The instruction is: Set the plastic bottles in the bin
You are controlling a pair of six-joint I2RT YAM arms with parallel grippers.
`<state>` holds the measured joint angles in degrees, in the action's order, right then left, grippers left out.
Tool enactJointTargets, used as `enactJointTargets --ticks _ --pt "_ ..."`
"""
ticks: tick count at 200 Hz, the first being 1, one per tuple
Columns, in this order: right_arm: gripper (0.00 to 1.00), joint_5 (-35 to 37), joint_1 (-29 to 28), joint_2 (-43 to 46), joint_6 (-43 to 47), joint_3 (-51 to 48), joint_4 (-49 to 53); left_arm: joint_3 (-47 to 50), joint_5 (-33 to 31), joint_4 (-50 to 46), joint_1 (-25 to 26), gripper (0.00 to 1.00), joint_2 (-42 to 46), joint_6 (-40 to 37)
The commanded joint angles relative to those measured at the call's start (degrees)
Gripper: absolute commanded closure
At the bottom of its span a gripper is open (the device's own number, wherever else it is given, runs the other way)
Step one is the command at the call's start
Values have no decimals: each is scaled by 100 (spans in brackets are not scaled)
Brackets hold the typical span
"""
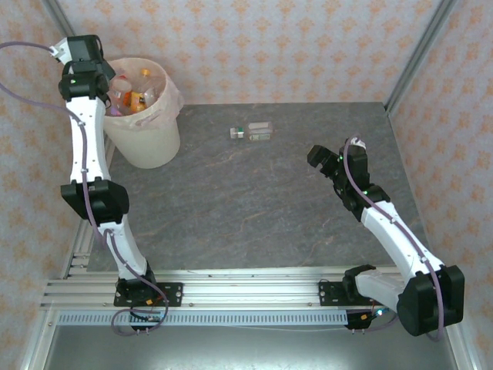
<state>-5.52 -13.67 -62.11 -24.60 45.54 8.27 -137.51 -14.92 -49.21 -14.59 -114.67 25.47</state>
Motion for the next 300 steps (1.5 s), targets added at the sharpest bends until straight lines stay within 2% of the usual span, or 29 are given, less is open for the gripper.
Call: enactJointTargets --ticks 1,46,98,121,154,194,213,244,278,300 --pt "0 192 32 19 109 136 137 -424 382 -542 -97 9 -67 474" --pt "0 240 37 6 130 131 142 -581 1029 -475 -98 0 -83 776" --pt "0 283 31 21 174 108 251 -572 1731 -608 -75 0 -213 784" --pt "0 263 34 15 172 113 270 -564 1728 -627 140 0 -150 661" --pt "1 107 31 -23 170 174 306 -518 1464 -511 727 0 103 377" --pt "1 72 37 -124 -24 197 258 -182 917 -58 1971 0 383 -63" --pt "1 58 40 -168 -121 240 258 197 929 468 2555 0 490 -516" --pt "1 215 49 -245 -323 298 189 956 1227 1536 3319 0 810 -1251" --pt "1 122 66 -316 -597 297 93 1008 1668 1814 3785 0 562 -1519" --pt "1 -153 117 -405 -739 354 56 936 2258 1818 3978 0 106 -1847"
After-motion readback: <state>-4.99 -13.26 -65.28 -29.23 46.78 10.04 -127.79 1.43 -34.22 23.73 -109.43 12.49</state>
